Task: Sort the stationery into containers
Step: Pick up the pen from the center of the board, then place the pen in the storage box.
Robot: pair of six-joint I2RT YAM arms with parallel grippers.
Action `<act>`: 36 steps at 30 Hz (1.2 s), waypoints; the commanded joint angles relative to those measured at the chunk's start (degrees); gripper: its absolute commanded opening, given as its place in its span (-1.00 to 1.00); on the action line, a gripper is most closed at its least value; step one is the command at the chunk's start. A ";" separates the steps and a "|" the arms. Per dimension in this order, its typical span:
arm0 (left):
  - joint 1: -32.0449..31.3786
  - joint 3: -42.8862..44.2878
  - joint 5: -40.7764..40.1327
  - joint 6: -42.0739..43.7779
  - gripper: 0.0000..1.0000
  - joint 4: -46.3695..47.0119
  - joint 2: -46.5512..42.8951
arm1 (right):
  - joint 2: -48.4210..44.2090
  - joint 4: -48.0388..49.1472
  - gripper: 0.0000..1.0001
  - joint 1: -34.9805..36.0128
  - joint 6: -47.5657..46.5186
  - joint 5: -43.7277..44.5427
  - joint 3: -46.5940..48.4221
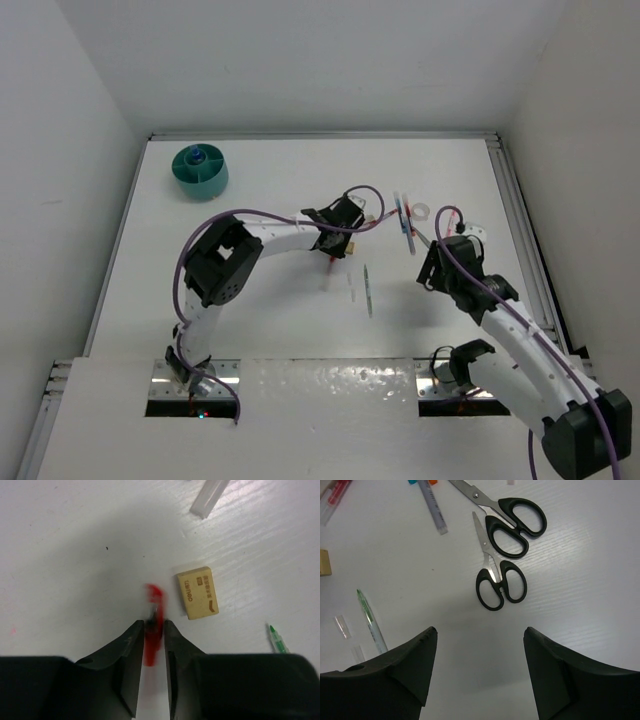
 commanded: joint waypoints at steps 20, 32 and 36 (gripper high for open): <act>21.79 12.90 5.05 12.53 -1.00 4.19 -19.33 | 5.37 18.05 0.35 0.42 -7.65 -1.05 6.62; 36.22 -13.28 12.50 27.76 -1.00 39.13 -37.11 | 21.72 30.72 0.35 1.04 -10.65 -8.62 15.76; 40.87 -14.70 16.73 27.85 -1.00 48.99 -33.16 | 25.94 36.16 0.35 1.13 -10.74 -9.59 17.61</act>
